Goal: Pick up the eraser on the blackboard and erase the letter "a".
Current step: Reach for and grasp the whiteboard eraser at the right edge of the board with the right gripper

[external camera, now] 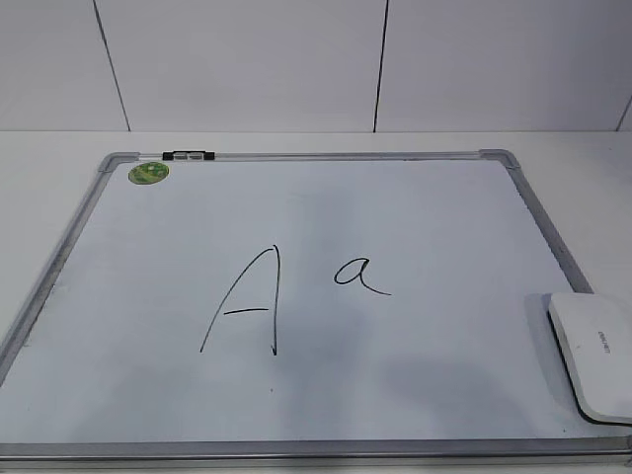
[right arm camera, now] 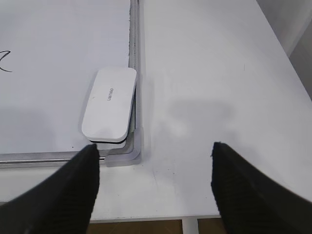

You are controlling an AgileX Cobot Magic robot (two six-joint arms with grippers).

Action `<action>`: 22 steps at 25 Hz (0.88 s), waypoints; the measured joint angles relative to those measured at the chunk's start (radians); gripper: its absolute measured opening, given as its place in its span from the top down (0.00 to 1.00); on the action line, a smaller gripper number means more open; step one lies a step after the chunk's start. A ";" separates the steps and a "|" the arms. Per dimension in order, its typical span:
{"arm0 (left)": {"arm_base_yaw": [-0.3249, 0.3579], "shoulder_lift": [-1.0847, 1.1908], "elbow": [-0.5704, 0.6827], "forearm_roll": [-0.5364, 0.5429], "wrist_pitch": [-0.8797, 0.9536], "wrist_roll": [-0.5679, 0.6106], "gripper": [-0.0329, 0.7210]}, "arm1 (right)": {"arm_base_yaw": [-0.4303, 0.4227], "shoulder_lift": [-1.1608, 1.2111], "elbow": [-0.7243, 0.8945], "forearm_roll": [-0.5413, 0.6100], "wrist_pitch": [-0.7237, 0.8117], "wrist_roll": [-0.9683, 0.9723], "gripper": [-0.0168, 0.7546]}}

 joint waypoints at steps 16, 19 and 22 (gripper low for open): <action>0.000 0.000 0.000 0.000 0.000 0.000 0.64 | 0.000 0.000 0.000 0.123 -0.013 -0.002 0.25; 0.000 0.000 0.000 0.000 0.000 0.000 0.64 | 0.000 0.013 0.000 0.148 -0.015 -0.019 0.25; 0.000 0.000 0.000 0.000 0.000 0.000 0.64 | 0.000 0.080 -0.008 0.177 -0.019 -0.040 0.25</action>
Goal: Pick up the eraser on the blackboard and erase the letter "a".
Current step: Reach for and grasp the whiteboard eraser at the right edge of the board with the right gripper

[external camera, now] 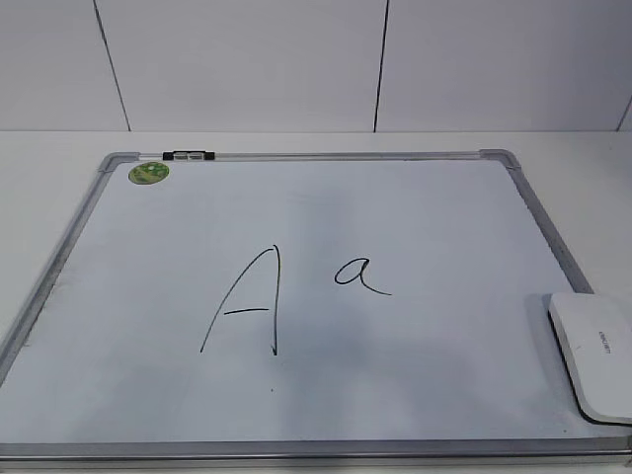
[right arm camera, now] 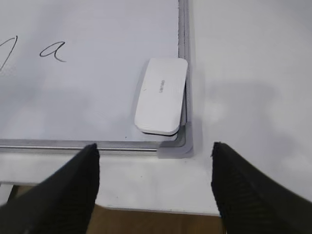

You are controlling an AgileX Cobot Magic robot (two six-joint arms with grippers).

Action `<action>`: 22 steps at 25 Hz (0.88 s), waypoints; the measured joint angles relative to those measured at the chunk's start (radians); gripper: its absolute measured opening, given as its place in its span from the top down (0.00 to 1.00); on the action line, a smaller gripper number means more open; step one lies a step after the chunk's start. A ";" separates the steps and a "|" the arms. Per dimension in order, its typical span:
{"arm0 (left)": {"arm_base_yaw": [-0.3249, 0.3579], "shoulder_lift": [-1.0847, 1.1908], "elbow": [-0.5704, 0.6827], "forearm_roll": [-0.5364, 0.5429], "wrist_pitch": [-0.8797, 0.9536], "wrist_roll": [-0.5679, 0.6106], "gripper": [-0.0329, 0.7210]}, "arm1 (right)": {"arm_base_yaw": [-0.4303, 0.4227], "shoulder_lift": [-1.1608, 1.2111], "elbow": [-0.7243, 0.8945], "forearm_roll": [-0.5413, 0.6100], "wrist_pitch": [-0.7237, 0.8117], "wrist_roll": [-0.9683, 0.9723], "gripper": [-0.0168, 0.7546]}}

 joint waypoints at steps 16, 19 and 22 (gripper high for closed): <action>0.000 0.000 0.000 0.000 0.000 0.000 0.64 | 0.000 0.461 -0.006 0.232 -0.062 -0.110 0.25; 0.000 0.000 0.000 0.000 0.000 0.000 0.64 | 0.000 0.545 -0.024 0.247 -0.057 -0.111 0.25; 0.000 0.000 0.000 0.000 0.000 0.000 0.64 | 0.000 0.616 -0.068 0.246 -0.043 -0.112 0.25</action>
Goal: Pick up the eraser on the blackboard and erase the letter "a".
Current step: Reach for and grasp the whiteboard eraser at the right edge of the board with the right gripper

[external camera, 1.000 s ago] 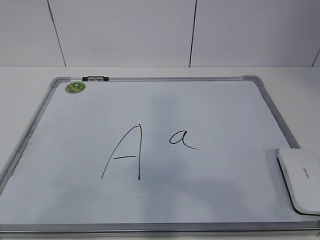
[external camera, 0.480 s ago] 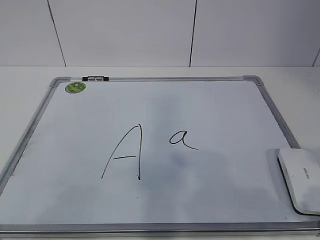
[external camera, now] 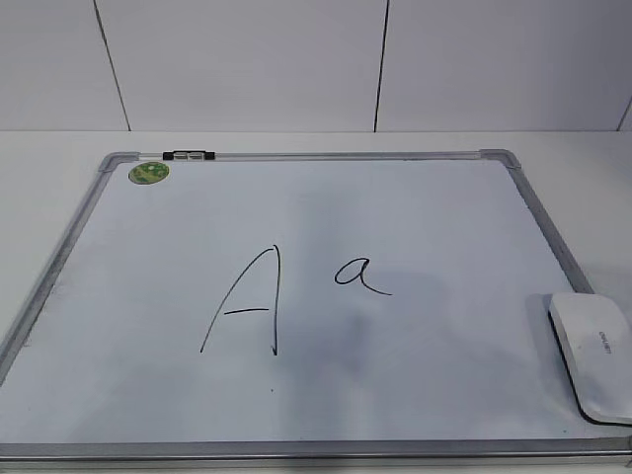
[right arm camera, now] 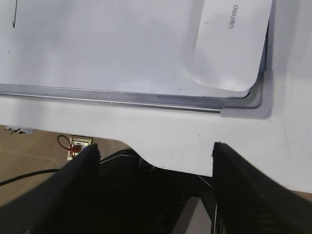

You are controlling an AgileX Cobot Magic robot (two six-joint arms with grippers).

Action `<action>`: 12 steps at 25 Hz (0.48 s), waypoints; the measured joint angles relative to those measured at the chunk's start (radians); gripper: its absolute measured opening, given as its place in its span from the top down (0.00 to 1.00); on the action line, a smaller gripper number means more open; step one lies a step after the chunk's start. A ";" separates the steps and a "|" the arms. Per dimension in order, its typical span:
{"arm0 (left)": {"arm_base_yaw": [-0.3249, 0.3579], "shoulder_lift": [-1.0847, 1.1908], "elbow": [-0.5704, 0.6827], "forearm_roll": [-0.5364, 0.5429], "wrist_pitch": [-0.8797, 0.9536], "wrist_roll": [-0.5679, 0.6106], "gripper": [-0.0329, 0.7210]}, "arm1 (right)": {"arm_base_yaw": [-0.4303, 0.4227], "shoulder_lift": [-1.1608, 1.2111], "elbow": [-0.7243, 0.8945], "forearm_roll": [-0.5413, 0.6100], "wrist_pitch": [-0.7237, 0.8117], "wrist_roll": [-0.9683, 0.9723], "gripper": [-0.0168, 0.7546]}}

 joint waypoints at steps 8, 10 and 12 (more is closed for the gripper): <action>0.000 0.000 0.000 0.000 0.000 0.000 0.64 | 0.000 0.054 -0.097 -0.036 0.000 0.000 0.25; 0.000 0.000 0.000 0.000 0.000 0.000 0.64 | 0.000 0.082 -0.109 -0.051 0.004 0.006 0.24; 0.000 0.000 0.000 0.000 0.000 0.000 0.64 | -0.002 0.115 -0.120 -0.058 0.017 0.018 0.21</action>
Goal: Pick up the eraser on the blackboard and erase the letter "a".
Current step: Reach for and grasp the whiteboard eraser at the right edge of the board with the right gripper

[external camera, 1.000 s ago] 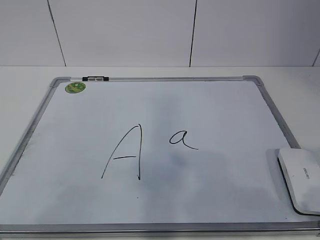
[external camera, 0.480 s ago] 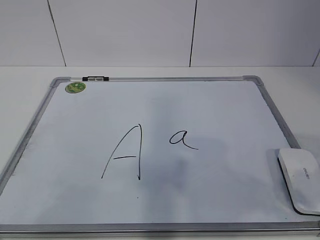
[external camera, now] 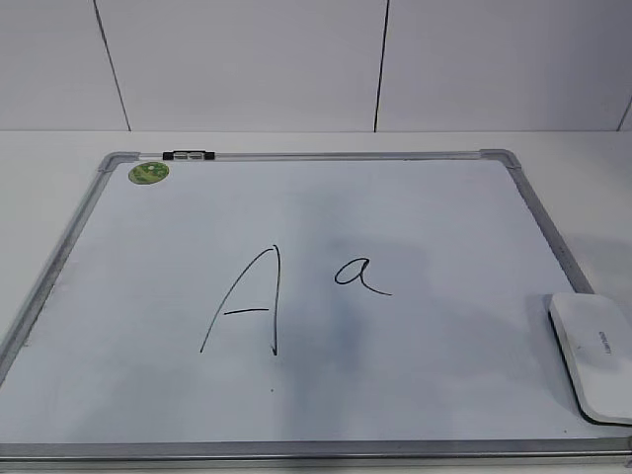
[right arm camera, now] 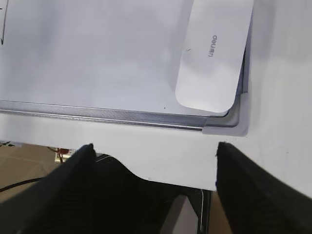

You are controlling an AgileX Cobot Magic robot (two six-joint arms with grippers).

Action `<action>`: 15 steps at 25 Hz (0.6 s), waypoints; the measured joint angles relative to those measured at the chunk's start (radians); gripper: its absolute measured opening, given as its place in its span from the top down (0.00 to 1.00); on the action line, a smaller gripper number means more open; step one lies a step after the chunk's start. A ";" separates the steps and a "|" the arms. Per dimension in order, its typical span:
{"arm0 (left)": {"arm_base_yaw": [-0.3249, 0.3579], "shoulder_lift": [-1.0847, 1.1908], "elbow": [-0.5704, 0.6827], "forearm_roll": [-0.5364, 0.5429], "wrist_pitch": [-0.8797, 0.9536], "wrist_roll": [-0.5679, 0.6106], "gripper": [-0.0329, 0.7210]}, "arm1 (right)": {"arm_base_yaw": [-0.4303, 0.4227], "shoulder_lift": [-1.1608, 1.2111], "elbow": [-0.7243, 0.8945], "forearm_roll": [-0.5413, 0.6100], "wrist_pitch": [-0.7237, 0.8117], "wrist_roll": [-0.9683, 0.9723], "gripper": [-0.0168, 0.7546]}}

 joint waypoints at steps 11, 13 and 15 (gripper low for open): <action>0.000 0.000 0.000 0.000 0.000 0.000 0.64 | 0.000 0.224 -0.069 -0.015 0.058 0.056 0.13; 0.000 0.000 0.000 0.000 0.000 0.000 0.64 | 0.000 0.258 -0.078 -0.017 0.064 0.077 0.13; 0.000 0.000 0.000 0.000 0.000 0.000 0.64 | 0.000 0.282 -0.080 -0.023 0.064 0.100 0.13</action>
